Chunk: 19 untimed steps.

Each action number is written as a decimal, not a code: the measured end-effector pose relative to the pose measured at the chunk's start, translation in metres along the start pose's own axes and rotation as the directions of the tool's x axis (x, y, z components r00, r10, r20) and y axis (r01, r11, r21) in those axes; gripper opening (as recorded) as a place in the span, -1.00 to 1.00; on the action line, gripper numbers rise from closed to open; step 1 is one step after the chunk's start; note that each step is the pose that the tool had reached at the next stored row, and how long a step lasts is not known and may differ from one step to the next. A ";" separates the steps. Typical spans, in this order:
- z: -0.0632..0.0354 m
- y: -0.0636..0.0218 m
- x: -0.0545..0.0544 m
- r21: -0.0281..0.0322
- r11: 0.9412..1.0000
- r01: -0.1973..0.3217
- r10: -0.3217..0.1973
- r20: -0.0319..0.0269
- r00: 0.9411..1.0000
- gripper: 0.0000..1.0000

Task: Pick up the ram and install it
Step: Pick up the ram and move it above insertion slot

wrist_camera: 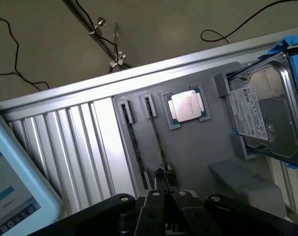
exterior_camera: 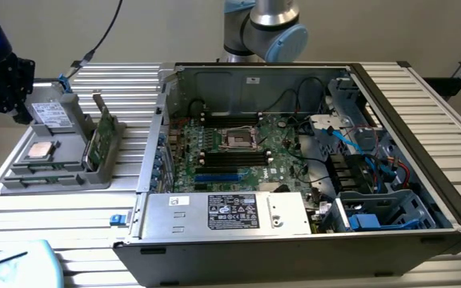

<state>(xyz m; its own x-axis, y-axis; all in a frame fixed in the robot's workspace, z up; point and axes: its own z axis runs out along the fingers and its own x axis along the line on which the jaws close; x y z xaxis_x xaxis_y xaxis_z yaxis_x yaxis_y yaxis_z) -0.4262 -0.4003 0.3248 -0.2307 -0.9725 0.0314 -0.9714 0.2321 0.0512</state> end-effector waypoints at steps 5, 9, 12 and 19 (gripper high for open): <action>0.0017 0.0025 0.001 -0.007 0.999 0.049 -0.049 -0.004 0.999 -0.79; 0.0034 0.0055 0.001 -0.007 0.996 0.087 -0.087 -0.007 0.996 -0.79; 0.0042 0.0089 0.002 -0.007 0.994 0.111 -0.111 -0.008 0.994 -0.79; 0.0048 0.0134 0.003 -0.007 0.992 0.130 -0.130 -0.009 0.991 -0.76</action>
<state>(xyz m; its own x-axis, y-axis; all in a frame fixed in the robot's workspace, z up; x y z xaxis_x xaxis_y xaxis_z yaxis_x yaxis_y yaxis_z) -0.4402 -0.4003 0.3207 -0.1020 -0.9942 0.0336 -0.9927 0.1040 0.0619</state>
